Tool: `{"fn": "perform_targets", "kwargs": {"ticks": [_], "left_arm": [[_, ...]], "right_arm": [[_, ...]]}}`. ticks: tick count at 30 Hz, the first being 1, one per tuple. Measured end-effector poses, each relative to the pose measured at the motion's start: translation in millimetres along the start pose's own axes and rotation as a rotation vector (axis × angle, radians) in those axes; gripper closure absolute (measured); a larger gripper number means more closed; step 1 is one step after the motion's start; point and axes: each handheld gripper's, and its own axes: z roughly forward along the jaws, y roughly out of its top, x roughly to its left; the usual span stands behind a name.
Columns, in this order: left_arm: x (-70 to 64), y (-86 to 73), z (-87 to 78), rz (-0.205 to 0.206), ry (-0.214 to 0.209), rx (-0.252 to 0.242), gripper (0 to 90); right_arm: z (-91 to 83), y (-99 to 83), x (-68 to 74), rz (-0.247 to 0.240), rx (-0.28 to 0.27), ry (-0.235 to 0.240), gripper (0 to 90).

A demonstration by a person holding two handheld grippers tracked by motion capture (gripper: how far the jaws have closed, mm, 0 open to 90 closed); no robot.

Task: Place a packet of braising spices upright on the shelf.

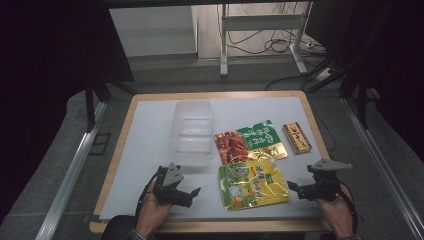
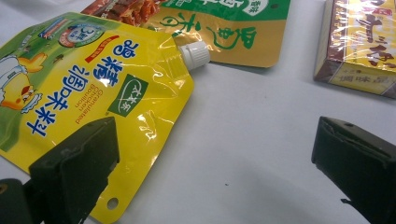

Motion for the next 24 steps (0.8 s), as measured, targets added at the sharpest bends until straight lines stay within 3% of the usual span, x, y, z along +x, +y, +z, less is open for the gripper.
{"fn": "perform_targets", "kwargs": {"ticks": [7,9,13,18,24], "left_arm": [[-1.3,1.1,2.4,-0.023,-0.030,-0.003,0.2],[-5.0,1.9,4.7,0.000,-0.063,-0.004,0.0],[-8.9,3.3,7.4,0.022,-0.079,0.009,0.0],[-13.0,6.7,8.9,0.026,-0.082,0.015,0.0],[-15.4,10.2,9.4,-0.008,-0.069,0.017,0.0]], "right_arm": [[-0.1,0.5,0.6,-0.010,-0.007,0.000,0.0],[0.3,0.5,0.6,-0.007,-0.004,0.002,0.0],[1.5,1.3,2.4,-0.014,0.000,0.009,0.0],[3.2,1.2,3.1,-0.016,0.012,0.008,0.0],[3.3,1.2,2.7,-0.015,0.015,0.001,0.0]]}}
